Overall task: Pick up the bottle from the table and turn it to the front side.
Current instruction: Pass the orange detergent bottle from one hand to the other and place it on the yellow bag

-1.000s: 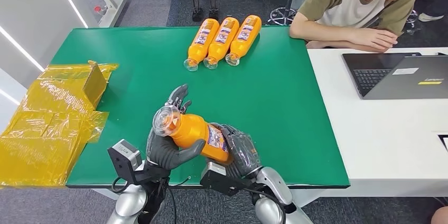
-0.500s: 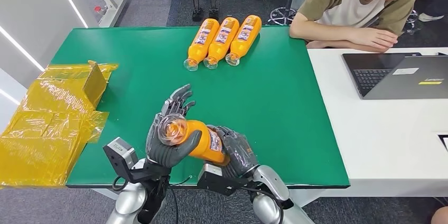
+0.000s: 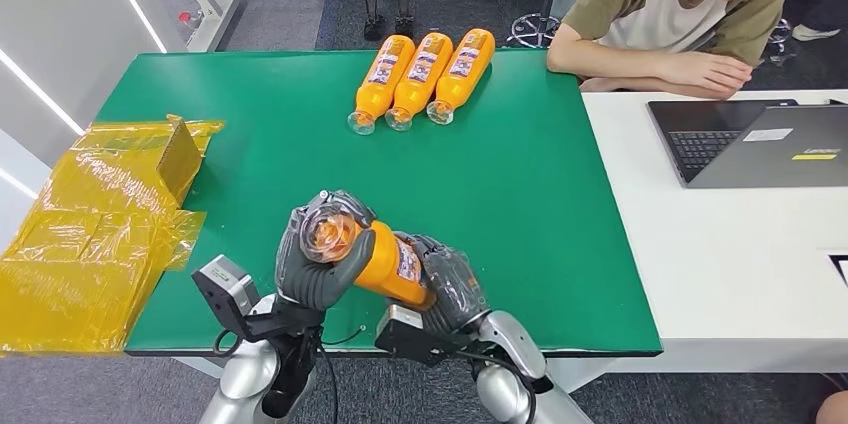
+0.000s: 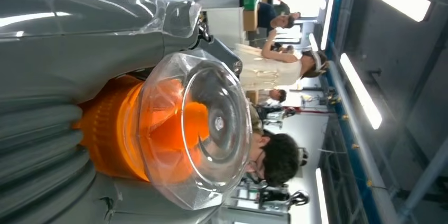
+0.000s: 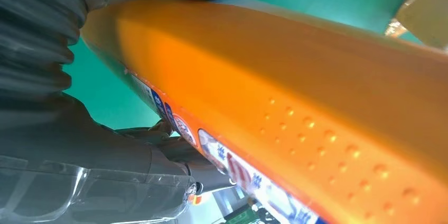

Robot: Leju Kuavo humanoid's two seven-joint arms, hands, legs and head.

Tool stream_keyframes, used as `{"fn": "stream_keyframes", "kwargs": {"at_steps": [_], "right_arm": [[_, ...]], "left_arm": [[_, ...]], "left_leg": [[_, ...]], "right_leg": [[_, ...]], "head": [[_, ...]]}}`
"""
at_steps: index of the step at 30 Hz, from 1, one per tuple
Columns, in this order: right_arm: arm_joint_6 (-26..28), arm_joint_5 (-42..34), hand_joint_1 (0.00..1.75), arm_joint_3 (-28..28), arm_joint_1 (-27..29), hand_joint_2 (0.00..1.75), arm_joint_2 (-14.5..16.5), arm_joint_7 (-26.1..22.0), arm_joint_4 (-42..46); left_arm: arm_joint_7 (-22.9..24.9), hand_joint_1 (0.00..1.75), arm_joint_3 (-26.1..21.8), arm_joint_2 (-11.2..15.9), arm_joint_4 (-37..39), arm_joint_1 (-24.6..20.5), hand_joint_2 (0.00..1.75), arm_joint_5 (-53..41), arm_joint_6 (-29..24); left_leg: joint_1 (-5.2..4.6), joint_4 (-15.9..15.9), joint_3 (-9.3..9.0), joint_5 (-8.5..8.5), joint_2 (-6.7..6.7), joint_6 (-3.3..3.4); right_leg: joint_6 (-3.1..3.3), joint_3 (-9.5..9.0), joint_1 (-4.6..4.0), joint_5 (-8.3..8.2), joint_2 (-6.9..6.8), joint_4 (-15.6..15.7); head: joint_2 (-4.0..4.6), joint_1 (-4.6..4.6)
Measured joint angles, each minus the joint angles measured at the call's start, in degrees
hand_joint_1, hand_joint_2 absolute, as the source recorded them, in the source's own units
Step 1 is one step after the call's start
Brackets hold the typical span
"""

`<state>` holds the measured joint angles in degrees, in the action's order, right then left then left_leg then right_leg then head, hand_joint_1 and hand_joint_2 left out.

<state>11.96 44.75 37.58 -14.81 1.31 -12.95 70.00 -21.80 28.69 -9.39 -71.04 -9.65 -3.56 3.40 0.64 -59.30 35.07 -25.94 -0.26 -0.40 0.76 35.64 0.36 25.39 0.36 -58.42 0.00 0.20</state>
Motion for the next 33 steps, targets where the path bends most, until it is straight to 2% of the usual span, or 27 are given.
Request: {"fn": "stream_keyframes", "kwargs": {"at_steps": [5,9,12,15,20,25,29,31,33], "right_arm": [[0.8,-0.45,1.75,-0.21,0.45,1.75,0.25,-0.5,0.04],[1.04,-0.81,0.0,-0.33,0.61,1.75,0.39,-0.86,0.07],[4.1,-4.6,0.0,-0.44,1.07,1.75,0.88,-4.06,0.6],[10.01,-12.67,0.0,-0.79,1.73,1.75,1.77,-9.16,2.19],[15.99,-20.63,0.0,-1.13,3.92,1.75,2.7,-13.36,7.03],[18.14,-21.76,0.0,-1.55,6.46,1.75,3.05,-14.72,11.66],[18.86,-21.7,0.0,-2.2,7.75,1.75,3.25,-15.18,14.07],[19.22,-22.03,0.0,-2.43,8.1,1.75,3.34,-15.45,14.74],[19.64,-23.29,0.0,-2.66,8.28,1.75,3.34,-16.1,15.05]], "left_arm": [[-0.03,1.75,0.0,-0.01,0.0,-0.17,1.75,0.22,-0.32],[-0.03,1.75,0.0,-0.01,0.0,-0.18,1.75,0.22,-0.51],[-0.08,1.75,0.0,0.0,0.0,-0.16,1.75,0.22,-1.83],[-0.9,1.75,-0.02,0.03,-0.01,-0.07,1.75,-2.44,-7.12],[-0.35,1.75,-0.11,0.98,-2.08,0.79,1.75,-14.41,-20.79],[5.54,1.75,-1.27,3.25,-5.54,1.68,1.75,-31.35,-29.87],[11.74,1.75,-4.96,5.79,-8.27,1.91,1.75,-48.2,-32.97],[13.72,1.75,-7.12,7.67,-9.17,1.71,1.75,-54.31,-31.95],[13.97,1.75,-8.7,10.4,-9.52,0.69,1.75,-54.57,-28.83]], "left_leg": [[0.0,0.0,0.0,0.0,0.0,0.0],[0.0,0.0,0.0,0.0,0.0,0.0],[0.0,0.0,0.0,0.0,0.0,0.0],[0.0,0.01,0.0,0.0,0.0,0.0],[0.0,0.03,0.0,0.0,-0.01,-0.01],[0.01,0.05,0.0,0.0,0.0,-0.01],[0.01,0.05,-0.02,0.01,0.01,-0.02],[0.02,0.05,-0.04,0.02,0.0,-0.05],[0.04,0.05,-0.04,0.05,-0.01,-0.09]], "right_leg": [[0.0,0.0,0.0,0.0,0.0,0.0],[0.0,0.0,0.0,0.0,0.0,0.0],[0.0,0.0,0.0,0.0,0.0,0.0],[0.0,0.0,0.0,0.0,0.0,-0.01],[0.01,0.01,0.0,0.02,0.01,-0.01],[0.02,0.0,0.0,0.04,0.0,-0.02],[0.02,0.0,-0.01,0.03,0.01,-0.03],[0.03,0.0,-0.01,0.03,0.01,-0.04],[0.05,0.01,-0.02,0.03,0.0,-0.05]], "head": [[0.0,0.0],[0.0,0.0],[0.0,0.0],[0.0,0.0],[0.0,0.0],[0.01,-0.01],[0.0,0.01],[0.0,0.0],[0.0,0.01]]}}
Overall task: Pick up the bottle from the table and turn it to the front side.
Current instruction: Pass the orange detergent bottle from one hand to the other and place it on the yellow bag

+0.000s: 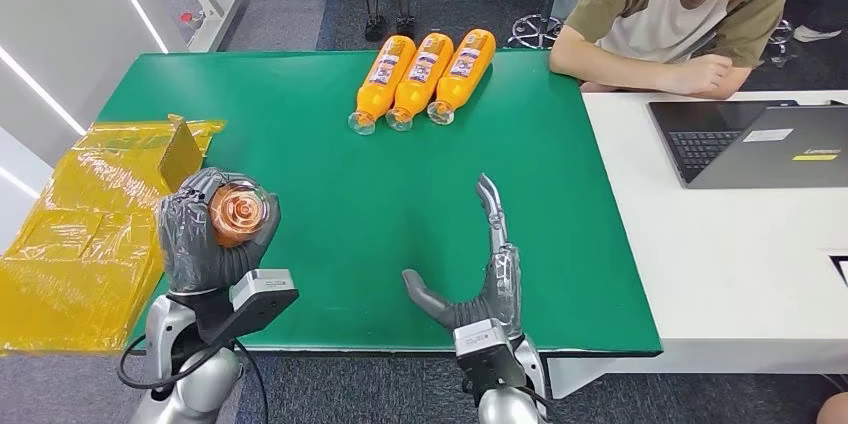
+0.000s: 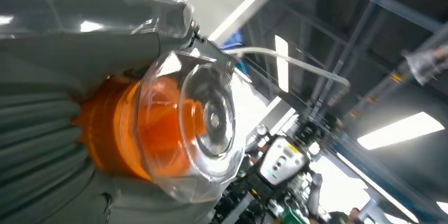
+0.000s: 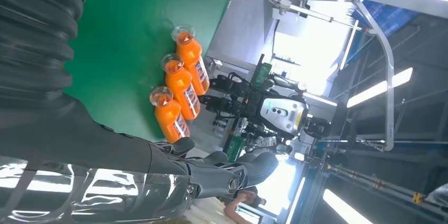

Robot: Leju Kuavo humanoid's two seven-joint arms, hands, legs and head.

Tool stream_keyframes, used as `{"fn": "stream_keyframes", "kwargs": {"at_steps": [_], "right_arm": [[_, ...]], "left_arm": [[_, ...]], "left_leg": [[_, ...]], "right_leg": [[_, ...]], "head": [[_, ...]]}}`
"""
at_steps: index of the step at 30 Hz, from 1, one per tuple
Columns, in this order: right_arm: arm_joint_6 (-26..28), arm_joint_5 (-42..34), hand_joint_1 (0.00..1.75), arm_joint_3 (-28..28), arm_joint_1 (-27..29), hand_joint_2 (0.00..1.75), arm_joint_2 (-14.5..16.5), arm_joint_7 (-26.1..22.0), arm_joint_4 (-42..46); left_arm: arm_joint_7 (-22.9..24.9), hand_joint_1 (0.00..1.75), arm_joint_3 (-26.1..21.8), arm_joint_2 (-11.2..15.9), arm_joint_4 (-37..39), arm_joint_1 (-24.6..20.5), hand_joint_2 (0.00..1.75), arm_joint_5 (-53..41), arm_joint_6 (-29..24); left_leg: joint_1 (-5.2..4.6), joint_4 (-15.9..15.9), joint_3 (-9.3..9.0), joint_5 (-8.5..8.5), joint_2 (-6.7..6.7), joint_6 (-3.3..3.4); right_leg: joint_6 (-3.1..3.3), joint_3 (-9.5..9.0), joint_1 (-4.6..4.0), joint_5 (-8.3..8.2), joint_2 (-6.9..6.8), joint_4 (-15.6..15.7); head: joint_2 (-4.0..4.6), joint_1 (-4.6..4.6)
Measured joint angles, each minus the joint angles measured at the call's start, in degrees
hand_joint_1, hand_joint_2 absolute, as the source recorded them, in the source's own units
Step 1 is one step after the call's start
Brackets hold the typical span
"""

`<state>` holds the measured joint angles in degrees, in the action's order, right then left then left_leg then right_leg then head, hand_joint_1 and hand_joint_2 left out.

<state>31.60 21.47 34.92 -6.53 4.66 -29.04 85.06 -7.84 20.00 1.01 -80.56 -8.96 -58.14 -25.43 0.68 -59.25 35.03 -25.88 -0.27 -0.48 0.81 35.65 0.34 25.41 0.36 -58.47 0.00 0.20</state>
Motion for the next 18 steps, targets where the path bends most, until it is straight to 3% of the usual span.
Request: {"fn": "stream_keyframes", "kwargs": {"at_steps": [3,7,11,14,18], "right_arm": [[0.69,-1.81,0.0,-0.31,0.33,1.75,-0.02,-1.2,0.05],[0.82,-2.14,0.0,-0.45,0.59,1.75,-0.02,-1.63,0.05],[0.42,-3.63,0.0,-0.45,0.54,1.75,-0.01,-2.29,0.0],[-0.25,-5.13,0.0,-0.39,0.09,1.75,0.02,-2.86,-0.36],[-0.57,-6.29,0.0,-0.01,-0.79,1.75,0.03,-3.02,-0.73]], "left_arm": [[-0.68,1.75,-2.0,3.92,0.27,-2.76,1.75,1.93,2.75],[-0.97,1.75,-3.16,6.42,0.56,-4.46,1.75,1.65,3.31],[2.2,1.75,-2.78,10.61,2.68,-7.73,1.75,-7.11,5.32],[3.98,1.75,-1.63,15.24,8.73,-12.95,1.75,-17.91,7.35],[1.65,1.75,1.95,19.55,21.48,-20.03,1.75,-24.37,11.88]], "left_leg": [[0.02,0.0,-0.02,0.02,0.04,-0.03],[0.01,0.0,-0.03,0.02,0.06,-0.03],[0.02,0.0,-0.02,0.02,0.06,-0.03],[0.02,0.0,-0.06,0.07,0.07,-0.1],[0.03,0.0,-0.08,0.15,0.09,-0.23]], "right_leg": [[0.06,0.0,-0.02,-0.04,0.03,-0.03],[0.09,0.0,-0.02,-0.06,0.03,-0.04],[0.09,0.01,-0.02,-0.06,0.03,-0.04],[0.1,0.01,-0.02,-0.07,0.04,-0.08],[0.19,0.05,-0.03,-0.13,0.11,-0.12]], "head": [[0.0,-0.01],[0.0,-0.01],[0.0,0.01],[0.0,-0.01],[0.0,-0.01]]}}
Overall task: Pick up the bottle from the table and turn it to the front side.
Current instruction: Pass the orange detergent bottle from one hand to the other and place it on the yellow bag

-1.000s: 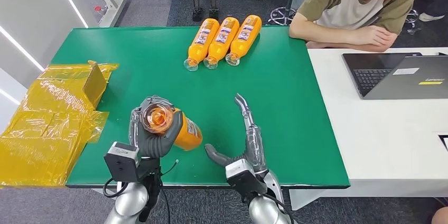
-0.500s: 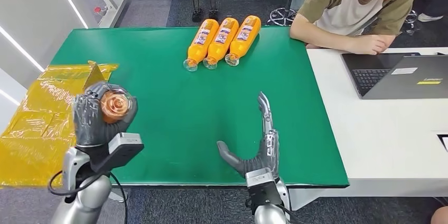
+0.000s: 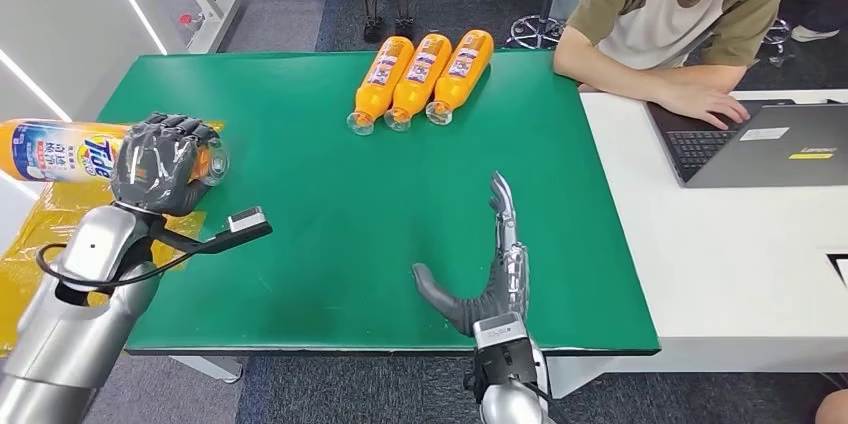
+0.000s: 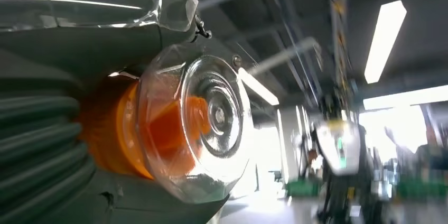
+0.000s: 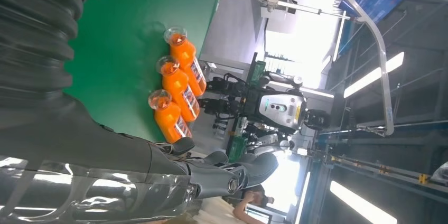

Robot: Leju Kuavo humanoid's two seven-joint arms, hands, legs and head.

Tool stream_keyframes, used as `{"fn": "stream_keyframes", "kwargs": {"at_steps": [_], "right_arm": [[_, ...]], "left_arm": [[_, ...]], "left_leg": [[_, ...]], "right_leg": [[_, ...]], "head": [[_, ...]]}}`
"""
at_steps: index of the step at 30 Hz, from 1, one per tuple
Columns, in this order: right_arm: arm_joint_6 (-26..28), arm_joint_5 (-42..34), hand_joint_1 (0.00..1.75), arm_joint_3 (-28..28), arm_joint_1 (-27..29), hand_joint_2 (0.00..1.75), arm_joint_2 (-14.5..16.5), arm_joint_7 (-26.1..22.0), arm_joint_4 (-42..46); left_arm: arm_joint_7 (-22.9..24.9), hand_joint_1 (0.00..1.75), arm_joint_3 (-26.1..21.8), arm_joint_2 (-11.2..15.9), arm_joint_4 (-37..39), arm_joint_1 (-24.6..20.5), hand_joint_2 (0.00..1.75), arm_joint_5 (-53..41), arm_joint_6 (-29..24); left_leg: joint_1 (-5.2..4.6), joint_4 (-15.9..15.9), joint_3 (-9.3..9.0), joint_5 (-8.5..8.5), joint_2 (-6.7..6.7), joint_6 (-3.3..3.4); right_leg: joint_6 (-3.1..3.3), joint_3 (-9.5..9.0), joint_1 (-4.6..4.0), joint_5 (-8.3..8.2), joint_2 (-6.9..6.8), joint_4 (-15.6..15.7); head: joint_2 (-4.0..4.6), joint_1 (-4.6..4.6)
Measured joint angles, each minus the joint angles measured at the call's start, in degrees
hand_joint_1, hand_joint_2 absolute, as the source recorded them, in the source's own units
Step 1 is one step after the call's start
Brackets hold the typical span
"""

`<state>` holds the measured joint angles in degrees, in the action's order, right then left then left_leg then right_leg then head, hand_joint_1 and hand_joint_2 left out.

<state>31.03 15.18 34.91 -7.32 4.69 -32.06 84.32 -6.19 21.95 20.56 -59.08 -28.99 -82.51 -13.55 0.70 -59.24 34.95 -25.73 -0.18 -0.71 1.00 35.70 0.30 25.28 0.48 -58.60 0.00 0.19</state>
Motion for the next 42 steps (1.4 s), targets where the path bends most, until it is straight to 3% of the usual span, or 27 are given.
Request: {"fn": "stream_keyframes", "kwargs": {"at_steps": [8,14,21,25,32,42], "right_arm": [[-1.13,0.15,0.0,0.11,-0.39,1.75,0.02,0.52,0.46],[-1.04,0.43,0.0,0.33,-0.38,1.75,0.16,0.52,2.5],[-0.88,0.6,0.0,0.37,-0.27,1.75,0.16,0.51,5.25],[-0.92,1.22,0.0,0.37,-0.15,1.75,0.17,0.61,5.93],[-1.28,2.55,0.0,0.37,0.39,1.75,0.19,1.39,7.1],[-1.86,3.59,0.0,0.37,0.92,1.75,0.66,1.7,7.61]], "left_arm": [[-11.76,1.75,9.05,1.89,22.77,-9.36,1.75,-0.33,7.59],[-11.48,1.75,11.62,1.18,32.61,-10.84,1.75,2.37,9.72],[-11.12,1.72,11.89,0.01,37.13,-9.72,1.75,4.65,10.04],[-10.56,0.03,11.89,-1.06,38.22,-8.71,1.75,6.26,9.14],[-8.34,0.0,11.75,-4.58,38.99,-6.9,1.75,7.72,3.35],[-6.76,0.0,9.34,-7.07,39.63,-7.42,1.75,10.09,7.4]], "left_leg": [[-0.01,0.0,0.01,0.0,0.16,-0.02],[-0.01,0.0,0.08,-0.03,0.21,-0.04],[-0.01,0.0,0.1,-0.03,0.21,-0.04],[-0.02,0.0,0.1,-0.03,0.21,-0.04],[-0.03,0.0,0.13,-0.03,0.18,-0.04],[-0.03,0.01,0.08,-0.02,0.12,-0.05]], "right_leg": [[0.04,0.05,0.01,-0.03,0.19,-0.01],[0.04,0.17,0.01,-0.02,0.27,0.0],[0.04,0.19,0.01,-0.02,0.26,0.0],[0.04,0.19,0.02,-0.02,0.25,0.0],[0.03,0.18,0.03,-0.02,0.21,0.01],[0.04,0.13,0.03,-0.02,0.11,-0.03]], "head": [[0.0,0.02],[0.0,0.01],[0.0,0.01],[0.0,0.01],[0.0,0.02],[0.0,0.01]]}}
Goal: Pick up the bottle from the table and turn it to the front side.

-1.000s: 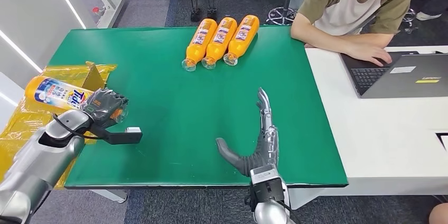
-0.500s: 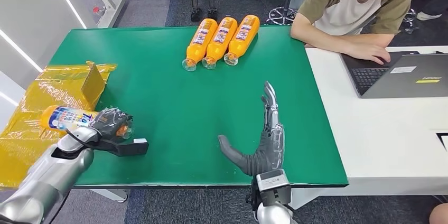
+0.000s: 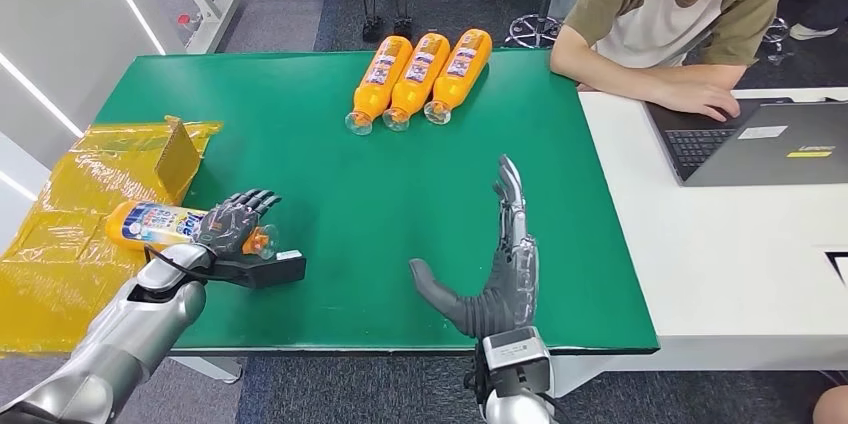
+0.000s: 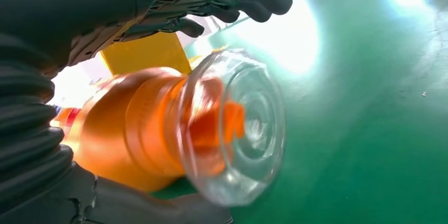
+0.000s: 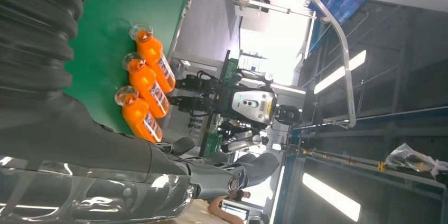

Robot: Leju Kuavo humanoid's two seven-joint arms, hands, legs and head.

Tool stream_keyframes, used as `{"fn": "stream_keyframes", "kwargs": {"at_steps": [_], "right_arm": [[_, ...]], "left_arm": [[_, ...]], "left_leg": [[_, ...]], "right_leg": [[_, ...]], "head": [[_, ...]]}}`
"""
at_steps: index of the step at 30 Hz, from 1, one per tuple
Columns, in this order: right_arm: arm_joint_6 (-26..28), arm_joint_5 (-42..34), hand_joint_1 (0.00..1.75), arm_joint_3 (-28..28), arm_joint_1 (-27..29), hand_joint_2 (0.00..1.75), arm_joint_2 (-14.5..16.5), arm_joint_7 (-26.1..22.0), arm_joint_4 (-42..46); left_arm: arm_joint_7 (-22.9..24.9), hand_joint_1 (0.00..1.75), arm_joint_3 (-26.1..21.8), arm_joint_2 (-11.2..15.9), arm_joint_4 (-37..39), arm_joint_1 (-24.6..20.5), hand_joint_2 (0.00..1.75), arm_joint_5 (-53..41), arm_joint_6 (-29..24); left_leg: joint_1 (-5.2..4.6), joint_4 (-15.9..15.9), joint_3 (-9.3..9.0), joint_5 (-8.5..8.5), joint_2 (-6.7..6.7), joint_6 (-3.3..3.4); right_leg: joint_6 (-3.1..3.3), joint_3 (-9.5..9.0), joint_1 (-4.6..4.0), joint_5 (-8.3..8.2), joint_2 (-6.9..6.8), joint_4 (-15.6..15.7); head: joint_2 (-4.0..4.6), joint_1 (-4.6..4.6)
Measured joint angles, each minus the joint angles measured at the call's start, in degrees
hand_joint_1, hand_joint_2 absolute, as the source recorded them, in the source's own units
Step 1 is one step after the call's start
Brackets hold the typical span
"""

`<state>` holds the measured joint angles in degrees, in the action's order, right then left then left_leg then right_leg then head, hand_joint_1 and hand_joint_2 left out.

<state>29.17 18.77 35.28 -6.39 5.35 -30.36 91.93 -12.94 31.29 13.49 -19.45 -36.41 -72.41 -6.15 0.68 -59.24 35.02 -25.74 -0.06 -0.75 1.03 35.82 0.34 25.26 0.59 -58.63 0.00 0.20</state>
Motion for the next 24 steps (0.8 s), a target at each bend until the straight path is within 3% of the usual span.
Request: {"fn": "stream_keyframes", "kwargs": {"at_steps": [5,7,10,13,17,24], "right_arm": [[-0.07,0.04,0.0,-0.02,0.09,1.75,0.28,0.2,-0.02],[-0.06,0.2,0.0,-0.03,0.18,1.75,0.39,0.22,-0.01],[0.35,0.7,0.0,-0.18,0.67,1.75,0.42,0.2,0.02],[1.02,1.01,0.0,-0.44,1.14,1.75,0.42,0.21,0.17],[1.77,1.3,0.0,-0.74,1.57,1.75,0.42,0.57,0.74],[2.56,1.95,0.0,-1.14,2.69,1.75,0.42,0.87,1.11]], "left_arm": [[-0.19,0.0,-0.99,-0.22,0.14,0.05,1.75,0.82,-0.16],[-1.96,0.0,-1.83,-0.23,0.19,0.43,1.75,2.82,-3.51],[-8.33,0.0,-4.75,-0.49,-0.18,1.1,1.75,8.7,-12.55],[-15.66,0.0,-8.49,-0.94,-2.8,1.19,1.75,14.27,-18.11],[-21.59,0.0,-11.29,-2.2,-11.15,1.81,1.75,21.03,-19.72],[-22.48,0.0,-11.68,-4.21,-28.79,5.15,1.75,30.79,-22.2]], "left_leg": [[0.0,0.0,0.0,0.01,0.01,0.0],[0.0,0.0,0.0,0.01,0.03,0.0],[0.0,-0.01,0.01,0.01,0.05,0.0],[0.0,-0.02,0.02,0.0,0.04,0.0],[0.0,-0.02,0.06,0.0,0.01,0.0],[-0.02,-0.02,0.06,-0.01,0.03,0.01]], "right_leg": [[0.0,-0.01,0.0,0.0,0.0,-0.01],[0.0,0.01,0.0,0.0,0.03,-0.01],[0.01,0.06,0.0,0.0,0.06,-0.01],[0.0,0.08,0.0,0.0,0.05,0.0],[0.0,0.07,0.0,0.0,0.03,0.01],[0.0,0.06,0.02,-0.01,0.04,0.02]], "head": [[0.0,0.01],[0.0,0.01],[0.0,0.01],[0.0,0.0],[0.0,0.01],[0.0,0.01]]}}
